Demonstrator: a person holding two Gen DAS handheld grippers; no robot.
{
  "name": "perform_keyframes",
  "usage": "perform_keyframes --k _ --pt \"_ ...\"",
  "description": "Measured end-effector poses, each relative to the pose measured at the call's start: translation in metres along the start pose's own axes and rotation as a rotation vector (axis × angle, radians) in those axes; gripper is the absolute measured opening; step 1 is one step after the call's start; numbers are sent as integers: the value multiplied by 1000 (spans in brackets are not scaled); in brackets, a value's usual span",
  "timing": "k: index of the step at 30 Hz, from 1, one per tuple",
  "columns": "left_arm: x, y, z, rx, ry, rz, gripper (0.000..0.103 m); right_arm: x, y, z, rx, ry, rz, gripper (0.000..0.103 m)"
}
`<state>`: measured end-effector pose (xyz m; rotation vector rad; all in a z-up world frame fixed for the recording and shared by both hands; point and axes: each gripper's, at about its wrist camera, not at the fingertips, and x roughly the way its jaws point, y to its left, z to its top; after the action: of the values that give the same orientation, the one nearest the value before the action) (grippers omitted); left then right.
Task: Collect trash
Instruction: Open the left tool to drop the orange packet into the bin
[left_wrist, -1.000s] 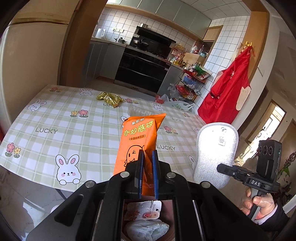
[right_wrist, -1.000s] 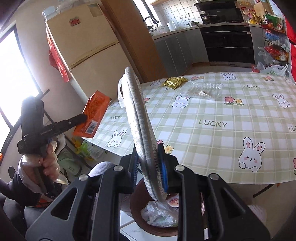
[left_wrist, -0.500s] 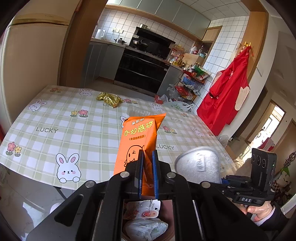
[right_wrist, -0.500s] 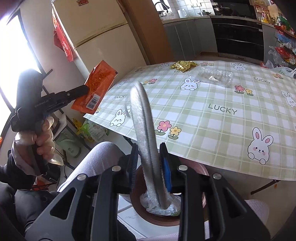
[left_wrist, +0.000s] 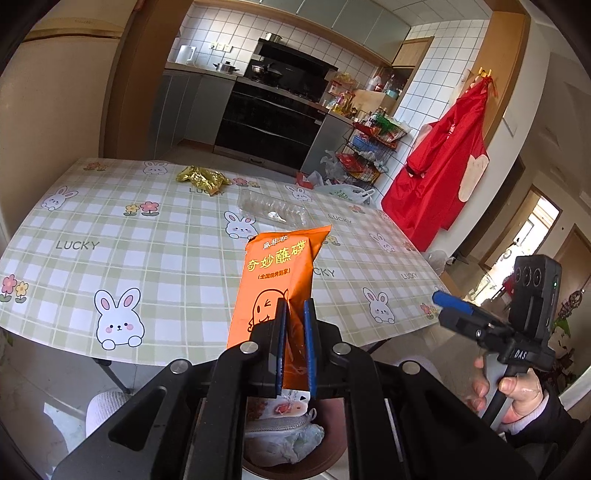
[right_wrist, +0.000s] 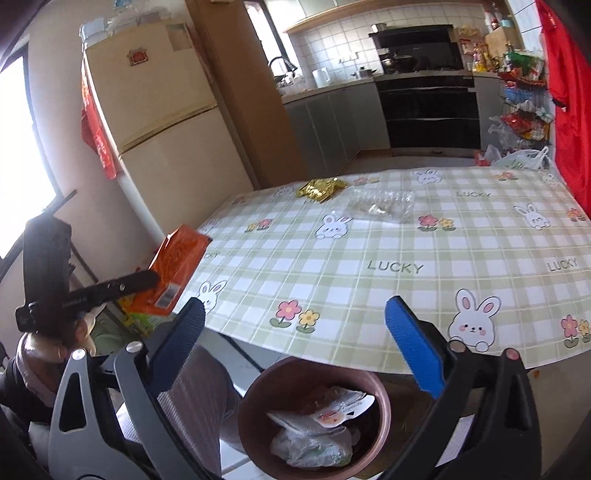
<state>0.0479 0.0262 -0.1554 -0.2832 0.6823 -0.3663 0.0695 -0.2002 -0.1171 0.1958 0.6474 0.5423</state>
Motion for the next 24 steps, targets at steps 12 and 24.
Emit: perform_keyframes --k 12,24 --pt "27 -16 -27 -5 82 -52 9 -19 -23 1 99 -158 -143 97" --pt "47 -24 -36 20 134 -83 10 -12 -23 -4 107 -143 -137 97"
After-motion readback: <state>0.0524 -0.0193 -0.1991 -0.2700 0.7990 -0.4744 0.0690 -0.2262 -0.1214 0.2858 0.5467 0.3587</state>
